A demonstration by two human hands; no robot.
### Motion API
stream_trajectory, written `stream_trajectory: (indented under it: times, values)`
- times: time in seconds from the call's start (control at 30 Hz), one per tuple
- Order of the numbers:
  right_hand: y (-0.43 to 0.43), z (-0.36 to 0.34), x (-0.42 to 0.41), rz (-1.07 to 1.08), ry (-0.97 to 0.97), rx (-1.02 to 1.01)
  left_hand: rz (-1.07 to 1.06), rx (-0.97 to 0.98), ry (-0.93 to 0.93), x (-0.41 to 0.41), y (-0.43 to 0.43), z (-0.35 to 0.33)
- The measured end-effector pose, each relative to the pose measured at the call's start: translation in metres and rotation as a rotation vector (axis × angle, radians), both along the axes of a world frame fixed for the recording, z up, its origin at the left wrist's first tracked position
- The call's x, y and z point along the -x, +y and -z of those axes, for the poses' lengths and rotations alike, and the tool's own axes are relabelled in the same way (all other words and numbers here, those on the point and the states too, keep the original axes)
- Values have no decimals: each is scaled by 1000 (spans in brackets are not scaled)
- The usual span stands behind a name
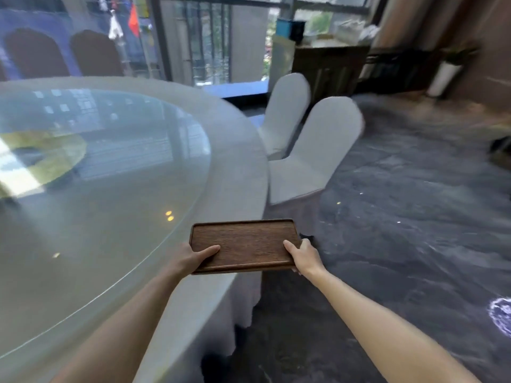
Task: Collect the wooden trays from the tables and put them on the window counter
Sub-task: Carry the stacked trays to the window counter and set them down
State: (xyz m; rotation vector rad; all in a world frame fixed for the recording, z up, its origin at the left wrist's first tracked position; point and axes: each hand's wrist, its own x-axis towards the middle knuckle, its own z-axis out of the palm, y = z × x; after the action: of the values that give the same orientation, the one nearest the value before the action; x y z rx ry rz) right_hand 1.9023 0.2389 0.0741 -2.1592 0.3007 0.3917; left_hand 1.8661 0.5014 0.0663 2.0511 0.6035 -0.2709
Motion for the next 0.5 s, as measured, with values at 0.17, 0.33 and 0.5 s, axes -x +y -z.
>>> stream_trajectory:
  times: [0.17,0.33,0.5]
  values:
    - [-110,-44,-62,184,-137,49,140,21,-115,-102,-109,-40]
    - [-203,-81,-116,328,-212,90,253,-18,-194,-187,-203,-85]
    - [-281,-102,-176,445,-279,76,336,-59,-266,-270,-283,-119]
